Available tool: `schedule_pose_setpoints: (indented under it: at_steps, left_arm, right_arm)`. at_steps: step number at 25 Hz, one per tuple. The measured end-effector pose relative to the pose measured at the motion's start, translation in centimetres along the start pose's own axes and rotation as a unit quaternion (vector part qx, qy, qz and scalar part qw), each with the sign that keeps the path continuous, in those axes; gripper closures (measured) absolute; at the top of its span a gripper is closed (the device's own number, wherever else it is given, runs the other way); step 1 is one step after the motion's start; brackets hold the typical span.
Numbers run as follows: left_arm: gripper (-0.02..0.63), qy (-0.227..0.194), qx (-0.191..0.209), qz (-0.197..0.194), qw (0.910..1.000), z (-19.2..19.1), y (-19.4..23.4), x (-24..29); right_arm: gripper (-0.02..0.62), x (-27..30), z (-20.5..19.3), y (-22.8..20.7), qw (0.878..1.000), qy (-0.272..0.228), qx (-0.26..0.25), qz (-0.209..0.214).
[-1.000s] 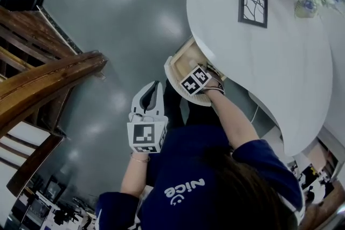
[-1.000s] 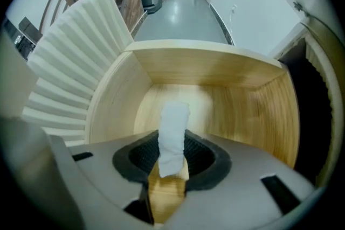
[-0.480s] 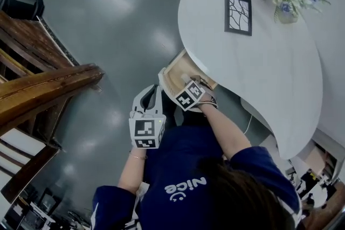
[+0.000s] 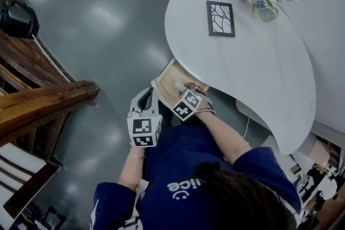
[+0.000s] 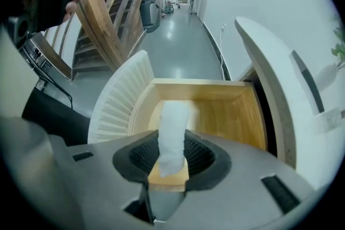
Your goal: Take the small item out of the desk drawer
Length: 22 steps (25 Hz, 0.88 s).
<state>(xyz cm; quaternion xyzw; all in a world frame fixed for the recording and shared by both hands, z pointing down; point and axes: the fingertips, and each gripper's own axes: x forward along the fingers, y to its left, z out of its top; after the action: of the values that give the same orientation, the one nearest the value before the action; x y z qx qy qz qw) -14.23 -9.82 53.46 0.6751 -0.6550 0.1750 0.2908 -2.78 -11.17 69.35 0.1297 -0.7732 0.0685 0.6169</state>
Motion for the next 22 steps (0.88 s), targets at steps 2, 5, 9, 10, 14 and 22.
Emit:
schedule_pose_setpoints:
  at_steps: [2, 5, 9, 10, 14, 22]
  left_arm:
    - [0.601, -0.002, -0.001, -0.003, 1.0000, 0.1, -0.2, 0.1]
    - [0.603, -0.006, -0.007, -0.007, 0.9999, 0.3, -0.3, 0.1]
    - [0.601, -0.013, -0.013, -0.008, 0.9998, 0.7, -0.3, 0.0]
    - [0.601, -0.015, -0.013, -0.007, 0.9998, 0.8, -0.3, 0.0]
    - [0.603, -0.023, -0.009, -0.009, 0.9997, 1.4, -0.8, 0.3]
    - [0.603, -0.043, -0.004, -0.015, 0.9989, 3.2, -1.7, 0.2]
  right_arm:
    - [0.459, -0.7, 0.2, -0.1, 1.000, -0.009, 0.007, -0.002]
    - [0.459, -1.9, 0.6, -0.3, 0.999, -0.025, 0.025, -0.001]
    - [0.459, -3.6, 1.2, -0.6, 0.998, -0.045, 0.048, 0.003]
    - [0.459, -4.0, 1.2, -0.7, 0.997, -0.048, 0.052, 0.003]
    - [0.459, -5.4, 1.3, -1.0, 0.995, -0.065, 0.071, 0.007]
    - [0.459, -8.4, 1.9, -1.6, 0.989, -0.103, 0.106, 0.019]
